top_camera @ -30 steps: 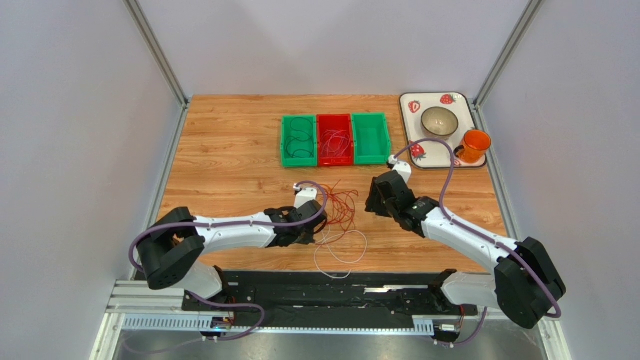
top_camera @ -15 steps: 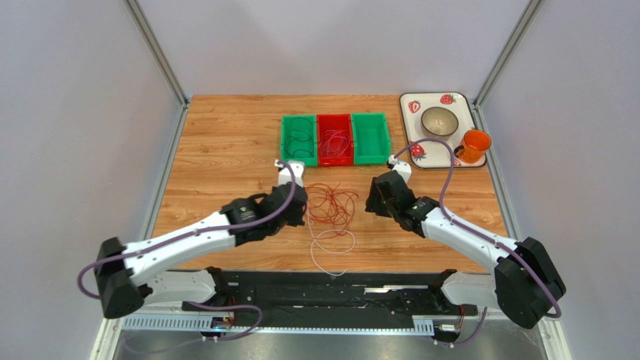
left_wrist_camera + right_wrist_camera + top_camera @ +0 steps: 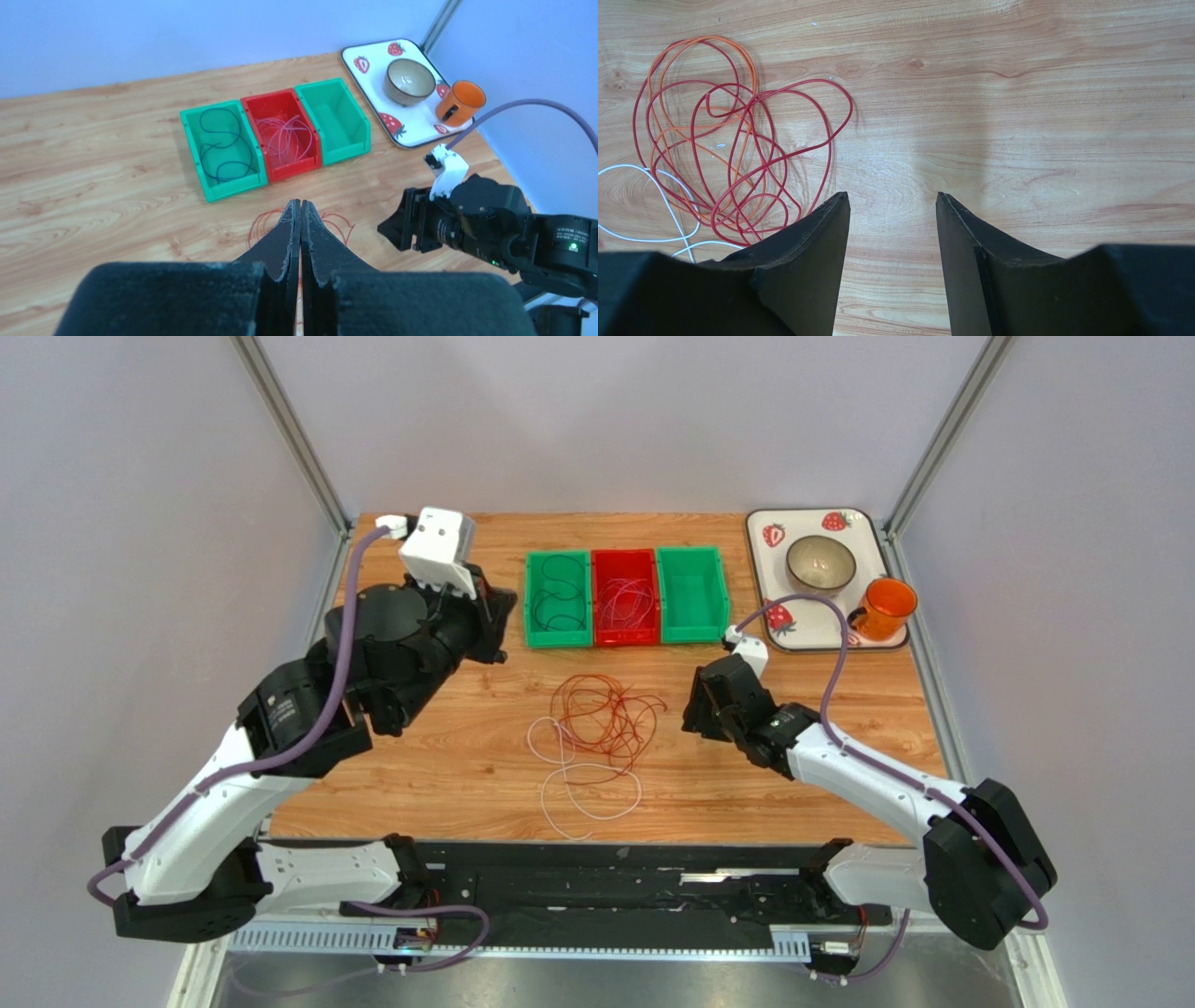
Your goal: Untangle the cables
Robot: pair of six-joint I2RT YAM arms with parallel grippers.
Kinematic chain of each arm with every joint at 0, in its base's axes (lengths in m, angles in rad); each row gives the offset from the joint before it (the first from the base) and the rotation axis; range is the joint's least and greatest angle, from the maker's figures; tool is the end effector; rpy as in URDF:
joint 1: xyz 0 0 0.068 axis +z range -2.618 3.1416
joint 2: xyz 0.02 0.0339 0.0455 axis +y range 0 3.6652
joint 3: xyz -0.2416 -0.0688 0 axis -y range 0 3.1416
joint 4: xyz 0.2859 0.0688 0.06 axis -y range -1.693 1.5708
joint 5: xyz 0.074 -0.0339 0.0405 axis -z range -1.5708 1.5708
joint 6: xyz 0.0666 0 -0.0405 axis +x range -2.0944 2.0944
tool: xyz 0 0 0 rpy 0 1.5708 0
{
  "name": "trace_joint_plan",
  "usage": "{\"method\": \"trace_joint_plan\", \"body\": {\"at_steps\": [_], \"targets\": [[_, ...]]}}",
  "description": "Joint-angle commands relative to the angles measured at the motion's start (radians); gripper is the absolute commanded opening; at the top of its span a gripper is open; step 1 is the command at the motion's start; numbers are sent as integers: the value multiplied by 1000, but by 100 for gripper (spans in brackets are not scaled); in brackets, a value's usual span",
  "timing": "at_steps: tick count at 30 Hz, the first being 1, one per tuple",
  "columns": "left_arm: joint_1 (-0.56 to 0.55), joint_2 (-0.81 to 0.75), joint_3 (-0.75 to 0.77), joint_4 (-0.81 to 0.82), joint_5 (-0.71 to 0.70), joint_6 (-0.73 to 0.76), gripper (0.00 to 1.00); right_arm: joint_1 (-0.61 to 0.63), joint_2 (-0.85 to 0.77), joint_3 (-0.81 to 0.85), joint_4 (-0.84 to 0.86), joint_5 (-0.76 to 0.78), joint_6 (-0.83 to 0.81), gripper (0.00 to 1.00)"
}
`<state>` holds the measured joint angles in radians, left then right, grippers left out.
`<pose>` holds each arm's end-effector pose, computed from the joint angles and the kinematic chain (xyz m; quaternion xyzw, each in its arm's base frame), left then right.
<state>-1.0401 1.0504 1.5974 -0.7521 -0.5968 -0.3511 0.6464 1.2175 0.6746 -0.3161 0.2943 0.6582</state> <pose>0.1534 -0.1874 0.4968 0.0758 0.7606 -0.2114 0.6092 0.2528 0.1666 0.1396 0.0566 0.9269 0.1000 0.3573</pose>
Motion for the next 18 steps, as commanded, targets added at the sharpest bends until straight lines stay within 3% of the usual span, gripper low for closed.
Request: {"method": "trace_joint_plan", "body": {"at_steps": [1, 3, 4, 5, 8, 13, 18], "targets": [[-5, 29, 66, -98, -60, 58, 14, -2, -30, 16, 32, 11, -3, 53], [-3, 30, -20, -107, -54, 43, 42, -4, -33, 14, 35, 9, -3, 53], [2, 33, -54, -113, -48, 5, 64, -2, -33, 13, 37, 8, -3, 53], [9, 39, -88, -136, -17, -20, 69, -2, -35, 11, 37, 8, -3, 53], [110, 48, -235, -133, 124, -124, 74, -4, -38, 10, 38, 5, -6, 53], [355, -33, -556, 60, 415, -169, 73, -2, -39, 8, 41, 3, -6, 53], [432, 3, -703, 174, 479, -164, 70, -2, -33, 11, 41, 2, -8, 53]]}}
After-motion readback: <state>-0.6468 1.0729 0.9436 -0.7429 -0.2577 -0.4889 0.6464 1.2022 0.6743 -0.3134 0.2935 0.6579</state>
